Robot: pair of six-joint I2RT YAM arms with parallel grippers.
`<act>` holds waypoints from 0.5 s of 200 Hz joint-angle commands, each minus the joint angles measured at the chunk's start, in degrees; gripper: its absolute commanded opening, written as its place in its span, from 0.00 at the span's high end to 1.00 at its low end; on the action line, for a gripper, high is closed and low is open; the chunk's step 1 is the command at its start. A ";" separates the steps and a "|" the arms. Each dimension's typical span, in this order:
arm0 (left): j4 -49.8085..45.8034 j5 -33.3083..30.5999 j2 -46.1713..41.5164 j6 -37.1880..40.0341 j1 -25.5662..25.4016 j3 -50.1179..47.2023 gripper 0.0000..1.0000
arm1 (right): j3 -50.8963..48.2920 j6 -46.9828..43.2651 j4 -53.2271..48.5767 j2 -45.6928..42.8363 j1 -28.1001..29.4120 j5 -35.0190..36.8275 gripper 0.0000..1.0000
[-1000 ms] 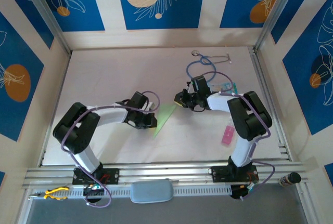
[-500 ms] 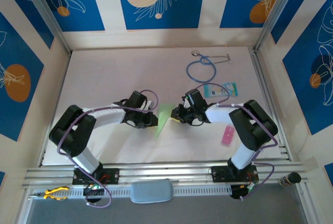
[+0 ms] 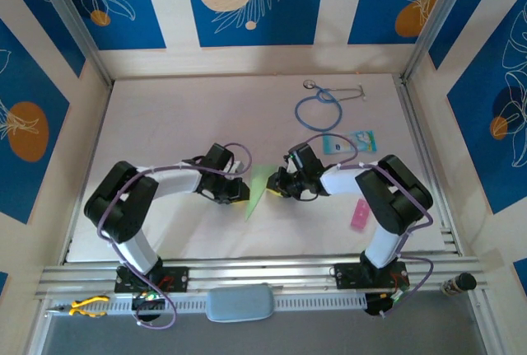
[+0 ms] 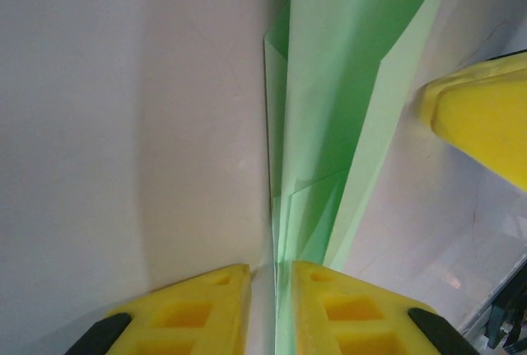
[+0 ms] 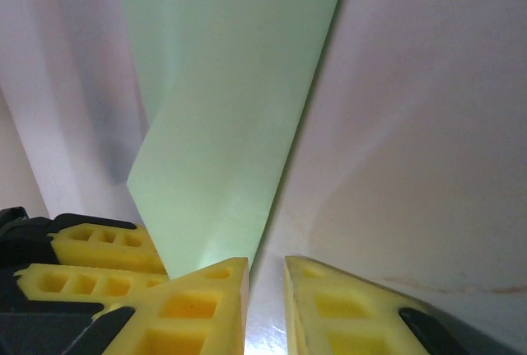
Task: Fold a paper plane with a square sheet of paper (pick it up from the middle)
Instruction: Turn over a paper plane at the center of the table.
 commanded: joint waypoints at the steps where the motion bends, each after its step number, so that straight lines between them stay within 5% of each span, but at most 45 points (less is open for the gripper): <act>1: 0.88 2.13 2.11 1.82 0.24 1.60 0.78 | 1.37 0.61 0.80 1.53 0.50 -1.62 0.82; 100: 5.73 6.43 2.53 0.59 0.25 1.27 0.75 | 0.75 1.42 2.31 2.72 1.66 -2.63 0.83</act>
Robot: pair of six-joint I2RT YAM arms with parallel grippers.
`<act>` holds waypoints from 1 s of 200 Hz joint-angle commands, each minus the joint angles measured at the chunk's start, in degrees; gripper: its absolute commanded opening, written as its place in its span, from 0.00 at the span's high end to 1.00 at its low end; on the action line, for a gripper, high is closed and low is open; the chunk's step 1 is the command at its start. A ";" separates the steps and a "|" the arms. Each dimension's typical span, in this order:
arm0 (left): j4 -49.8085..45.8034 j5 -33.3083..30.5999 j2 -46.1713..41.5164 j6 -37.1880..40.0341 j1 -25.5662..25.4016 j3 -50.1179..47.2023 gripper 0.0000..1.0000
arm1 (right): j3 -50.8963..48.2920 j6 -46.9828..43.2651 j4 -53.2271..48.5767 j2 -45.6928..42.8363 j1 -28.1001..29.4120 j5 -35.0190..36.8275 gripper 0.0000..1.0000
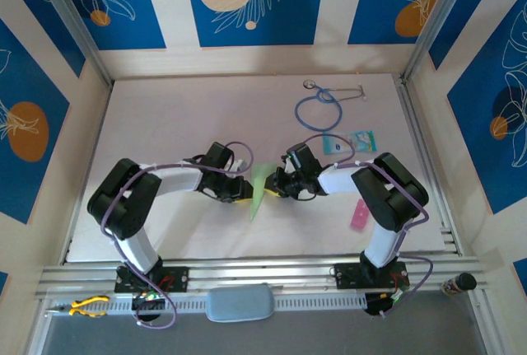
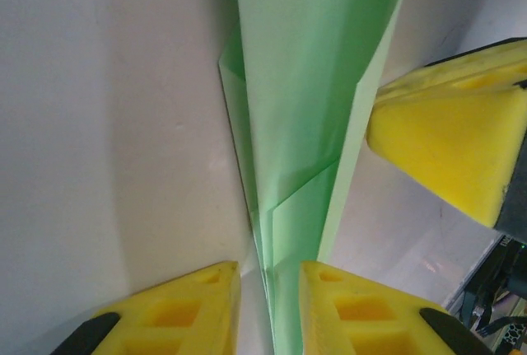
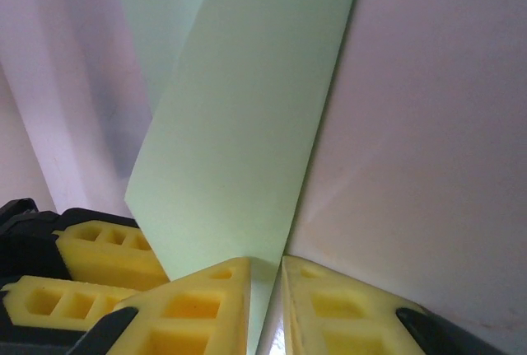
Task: Fold a paper plane with a square sheet of paper (pick it up from the middle)
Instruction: Turn over a paper plane at the center of the table.
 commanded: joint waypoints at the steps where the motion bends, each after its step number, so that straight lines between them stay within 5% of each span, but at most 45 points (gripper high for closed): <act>1: 2.41 2.14 0.92 0.03 -0.11 0.94 0.75 | 0.22 0.74 0.45 1.10 1.15 -1.23 0.83; 126: 4.84 2.11 2.86 -3.59 -0.03 0.71 0.77 | -0.64 1.35 1.68 1.53 1.49 -1.67 0.84; 200: 7.74 -1.08 0.78 -8.25 -0.04 -2.06 0.86 | -0.58 1.37 1.75 1.97 1.41 -1.67 0.84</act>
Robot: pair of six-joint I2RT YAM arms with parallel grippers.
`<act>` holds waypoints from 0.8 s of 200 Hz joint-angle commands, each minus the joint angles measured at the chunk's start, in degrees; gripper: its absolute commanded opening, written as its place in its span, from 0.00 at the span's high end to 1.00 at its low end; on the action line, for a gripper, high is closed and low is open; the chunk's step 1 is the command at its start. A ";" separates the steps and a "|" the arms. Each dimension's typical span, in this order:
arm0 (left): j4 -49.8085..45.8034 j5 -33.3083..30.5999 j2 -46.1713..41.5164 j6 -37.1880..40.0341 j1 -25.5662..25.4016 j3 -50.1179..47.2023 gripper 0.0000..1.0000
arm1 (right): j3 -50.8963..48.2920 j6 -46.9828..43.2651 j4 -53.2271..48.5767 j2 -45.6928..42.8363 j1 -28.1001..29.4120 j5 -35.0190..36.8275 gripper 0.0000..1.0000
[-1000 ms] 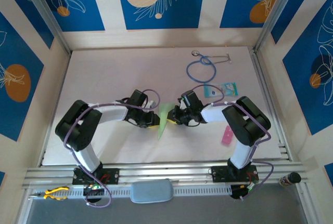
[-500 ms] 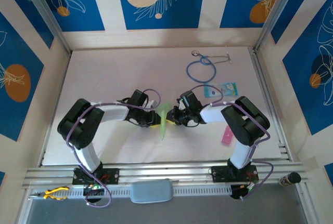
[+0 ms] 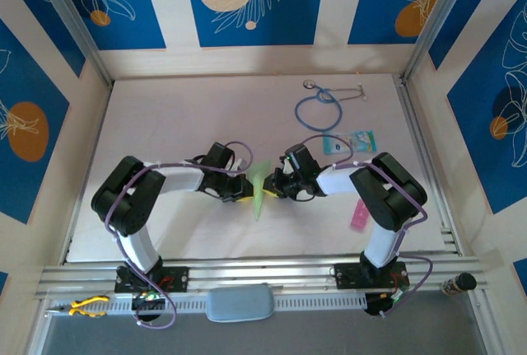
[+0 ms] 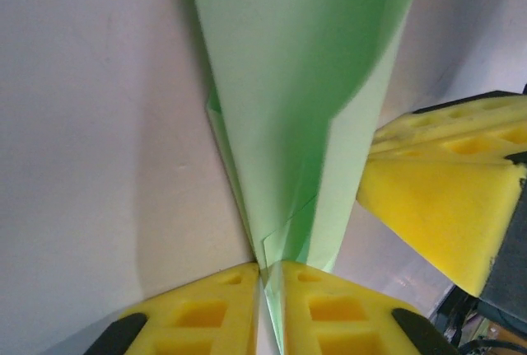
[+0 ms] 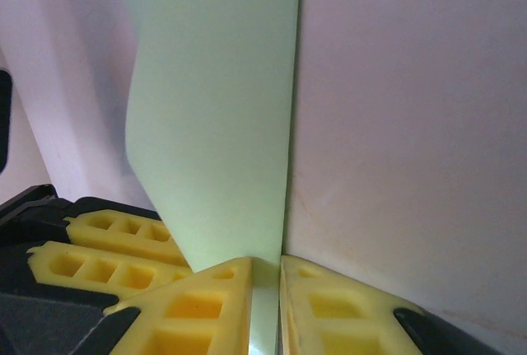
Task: Fold a paper plane with a square sheet of paper (pick it up from the middle)
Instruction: Turn over a paper plane at the center of the table.
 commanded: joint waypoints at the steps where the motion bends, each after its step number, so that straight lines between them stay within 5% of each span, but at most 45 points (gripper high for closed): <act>1: 3.45 -1.74 -1.03 -2.27 -0.08 -1.60 0.86 | -0.47 0.51 0.56 1.49 0.66 -1.43 0.84; 160: 14.98 2.84 -0.09 -8.68 -0.09 -4.57 0.80 | -1.13 1.33 2.63 1.58 0.57 -2.45 0.87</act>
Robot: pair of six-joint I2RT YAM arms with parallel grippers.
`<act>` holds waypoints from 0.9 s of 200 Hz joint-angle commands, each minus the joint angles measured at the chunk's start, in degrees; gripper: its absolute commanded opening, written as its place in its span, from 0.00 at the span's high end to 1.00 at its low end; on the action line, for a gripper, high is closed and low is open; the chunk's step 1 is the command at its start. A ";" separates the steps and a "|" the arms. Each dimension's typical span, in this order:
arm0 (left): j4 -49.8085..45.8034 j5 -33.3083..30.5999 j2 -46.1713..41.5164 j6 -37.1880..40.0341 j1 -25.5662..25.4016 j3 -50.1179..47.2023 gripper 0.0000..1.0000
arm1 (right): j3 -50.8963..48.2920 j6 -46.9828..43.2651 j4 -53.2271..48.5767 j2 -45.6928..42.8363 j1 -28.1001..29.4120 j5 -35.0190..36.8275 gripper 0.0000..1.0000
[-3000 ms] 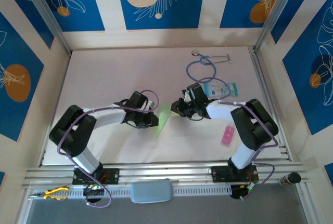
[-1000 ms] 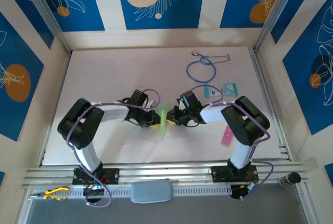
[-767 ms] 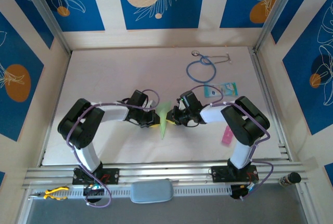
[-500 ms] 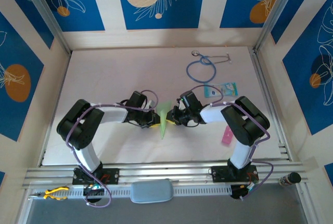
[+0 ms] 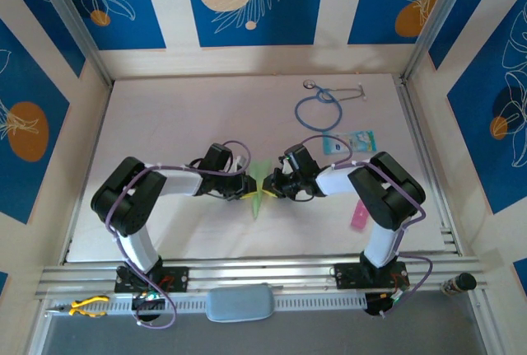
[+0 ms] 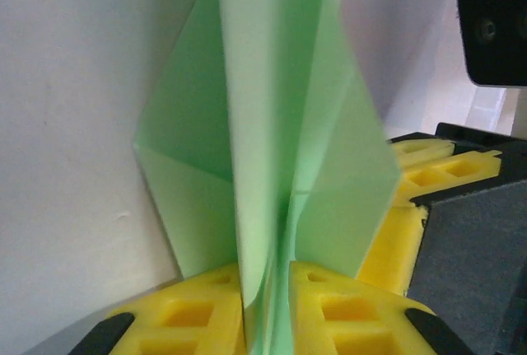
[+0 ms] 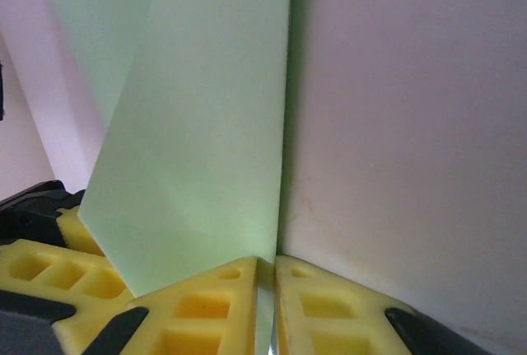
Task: Fold a paper plane with a square sheet of paper (pick it up from the middle)
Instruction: Turn over a paper plane at the center of the table.
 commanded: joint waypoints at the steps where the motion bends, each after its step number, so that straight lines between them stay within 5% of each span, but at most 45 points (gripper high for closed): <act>1: 1.88 0.60 -0.02 -0.85 -0.22 -0.97 0.80 | -1.00 0.89 0.90 0.90 0.40 -1.95 0.87; 63: -2.93 -2.06 -2.45 2.05 -0.17 -0.21 0.88 | -1.56 1.14 0.91 0.05 0.15 -1.39 0.86; 117: -21.27 -15.42 -8.76 11.99 -0.42 4.06 0.94 | -2.41 1.44 -0.33 -5.14 0.04 0.78 0.79; 180: -26.42 -21.69 -11.49 18.54 -1.83 5.08 0.94 | 0.83 2.42 -0.97 -8.41 1.58 0.54 0.61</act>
